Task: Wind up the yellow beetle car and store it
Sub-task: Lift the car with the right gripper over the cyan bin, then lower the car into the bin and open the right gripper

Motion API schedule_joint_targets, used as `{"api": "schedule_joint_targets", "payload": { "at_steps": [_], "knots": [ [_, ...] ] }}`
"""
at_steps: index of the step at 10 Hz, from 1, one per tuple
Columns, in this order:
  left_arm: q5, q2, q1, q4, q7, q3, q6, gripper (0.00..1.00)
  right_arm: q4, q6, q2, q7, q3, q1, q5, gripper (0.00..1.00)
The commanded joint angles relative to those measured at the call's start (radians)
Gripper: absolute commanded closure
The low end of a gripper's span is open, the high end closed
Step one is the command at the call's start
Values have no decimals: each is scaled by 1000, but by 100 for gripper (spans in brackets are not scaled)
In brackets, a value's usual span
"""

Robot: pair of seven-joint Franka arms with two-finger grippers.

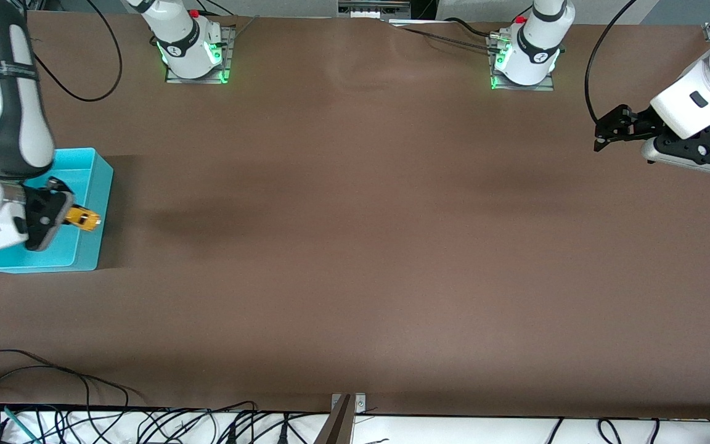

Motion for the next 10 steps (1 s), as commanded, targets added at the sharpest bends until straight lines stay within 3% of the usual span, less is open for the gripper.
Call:
{"api": "schedule_joint_targets", "payload": {
  "at_steps": [1, 3, 7, 10],
  "knots": [
    [7, 6, -2, 19, -12, -2, -1, 0, -8, 99, 38, -108, -88, -10, -8, 100],
    [7, 6, -3, 19, -12, -2, -1, 0, -116, 253, 38, -161, -101, -65, -7, 100],
    [7, 6, -2, 19, -10, -2, -2, 0, -275, 419, 46, -181, -101, -136, -7, 100],
    [7, 5, -2, 19, -10, -2, -7, 0, -300, 474, 93, -222, -99, -159, -1, 100]
  ]
}}
